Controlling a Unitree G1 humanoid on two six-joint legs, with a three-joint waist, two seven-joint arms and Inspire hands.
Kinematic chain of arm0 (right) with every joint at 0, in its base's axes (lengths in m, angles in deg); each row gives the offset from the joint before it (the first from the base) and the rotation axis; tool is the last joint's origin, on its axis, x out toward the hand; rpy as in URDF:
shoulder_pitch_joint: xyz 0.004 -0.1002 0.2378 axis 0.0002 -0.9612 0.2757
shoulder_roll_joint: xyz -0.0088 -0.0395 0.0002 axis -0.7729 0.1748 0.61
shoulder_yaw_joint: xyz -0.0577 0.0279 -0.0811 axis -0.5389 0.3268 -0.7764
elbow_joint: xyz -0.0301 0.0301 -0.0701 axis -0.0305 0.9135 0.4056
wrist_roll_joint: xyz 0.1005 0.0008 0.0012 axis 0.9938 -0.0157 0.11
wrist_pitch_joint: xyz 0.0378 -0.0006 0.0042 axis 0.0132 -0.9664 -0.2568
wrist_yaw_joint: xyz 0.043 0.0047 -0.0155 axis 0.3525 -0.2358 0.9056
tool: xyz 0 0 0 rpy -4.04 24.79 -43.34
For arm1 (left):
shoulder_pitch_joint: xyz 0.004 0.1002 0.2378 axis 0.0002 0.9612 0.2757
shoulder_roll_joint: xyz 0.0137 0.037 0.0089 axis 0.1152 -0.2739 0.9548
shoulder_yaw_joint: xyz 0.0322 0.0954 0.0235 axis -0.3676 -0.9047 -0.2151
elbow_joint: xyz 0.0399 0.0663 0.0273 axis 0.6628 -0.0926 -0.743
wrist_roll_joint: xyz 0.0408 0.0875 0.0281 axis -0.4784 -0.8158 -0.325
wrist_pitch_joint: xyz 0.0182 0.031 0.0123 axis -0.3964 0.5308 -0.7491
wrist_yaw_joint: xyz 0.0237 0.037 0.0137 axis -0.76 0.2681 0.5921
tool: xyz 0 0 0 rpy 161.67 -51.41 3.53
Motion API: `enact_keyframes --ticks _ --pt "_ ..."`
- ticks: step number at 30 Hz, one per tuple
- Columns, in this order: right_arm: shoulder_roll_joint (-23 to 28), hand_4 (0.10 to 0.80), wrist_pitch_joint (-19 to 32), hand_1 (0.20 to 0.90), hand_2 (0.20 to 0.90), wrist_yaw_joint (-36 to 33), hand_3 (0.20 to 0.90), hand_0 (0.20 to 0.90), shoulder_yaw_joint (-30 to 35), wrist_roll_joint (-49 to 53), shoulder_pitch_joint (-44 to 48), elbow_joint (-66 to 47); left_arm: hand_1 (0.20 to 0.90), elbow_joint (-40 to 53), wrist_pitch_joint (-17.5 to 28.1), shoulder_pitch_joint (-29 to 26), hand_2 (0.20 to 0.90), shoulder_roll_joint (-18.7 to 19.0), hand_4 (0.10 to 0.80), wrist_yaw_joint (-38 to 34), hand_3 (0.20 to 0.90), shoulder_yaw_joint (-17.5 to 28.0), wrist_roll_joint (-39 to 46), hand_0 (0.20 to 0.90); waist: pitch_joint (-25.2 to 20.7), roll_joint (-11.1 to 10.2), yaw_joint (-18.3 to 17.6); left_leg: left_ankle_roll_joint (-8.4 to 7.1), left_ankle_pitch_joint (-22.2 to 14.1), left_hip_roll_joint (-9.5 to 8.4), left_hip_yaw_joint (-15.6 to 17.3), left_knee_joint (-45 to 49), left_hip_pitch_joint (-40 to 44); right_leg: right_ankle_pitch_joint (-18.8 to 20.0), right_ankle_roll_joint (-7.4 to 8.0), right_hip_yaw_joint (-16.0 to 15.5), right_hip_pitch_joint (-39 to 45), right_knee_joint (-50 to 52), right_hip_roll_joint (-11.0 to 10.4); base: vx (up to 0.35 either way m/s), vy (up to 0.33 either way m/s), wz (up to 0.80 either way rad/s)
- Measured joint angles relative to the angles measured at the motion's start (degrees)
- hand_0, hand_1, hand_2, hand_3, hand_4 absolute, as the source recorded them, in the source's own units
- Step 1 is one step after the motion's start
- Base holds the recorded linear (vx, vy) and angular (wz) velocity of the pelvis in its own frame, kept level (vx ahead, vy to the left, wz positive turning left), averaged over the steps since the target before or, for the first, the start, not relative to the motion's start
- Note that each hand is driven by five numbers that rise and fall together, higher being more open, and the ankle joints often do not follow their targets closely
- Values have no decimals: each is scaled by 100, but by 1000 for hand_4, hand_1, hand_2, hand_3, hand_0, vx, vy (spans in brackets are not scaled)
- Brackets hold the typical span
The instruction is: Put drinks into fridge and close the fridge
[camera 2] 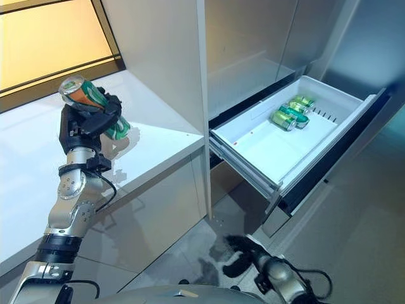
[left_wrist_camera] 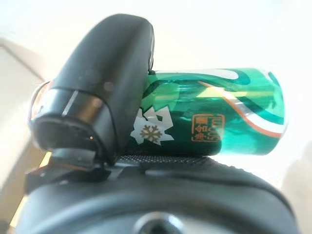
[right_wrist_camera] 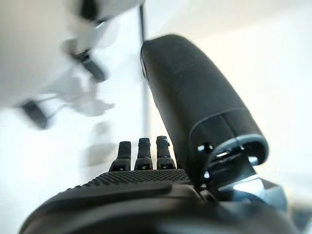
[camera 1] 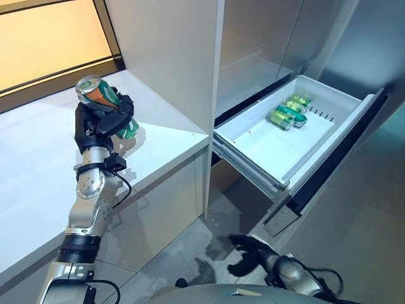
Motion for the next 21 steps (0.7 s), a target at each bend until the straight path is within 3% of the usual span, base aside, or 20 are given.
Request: enact_keyframes --ticks 7,15,21 --pt "233 800 51 900 900 388 900 900 -250 4 48 -1261 300 717 432 -16 300 224 100 67 200 -154 -16 300 13 12 82 31 20 -65 -108 0 -3 -32 48 3 52 0 -55 -37 -1 9" --pt "947 800 73 900 900 1997 900 900 -258 650 232 -3087 300 1076 584 -16 300 346 100 509 200 -225 -97 300 47 -7 111 38 27 -74 -146 0 -37 -33 49 -10 37 1 -59 -14 3 1" --pt "1219 800 -170 900 900 3125 900 900 316 1798 679 -4179 300 1221 587 -12 300 387 100 1040 200 -225 -187 300 77 -42 103 40 41 -83 -157 2 -102 -31 49 -4 -22 28 -59 0 0 0"
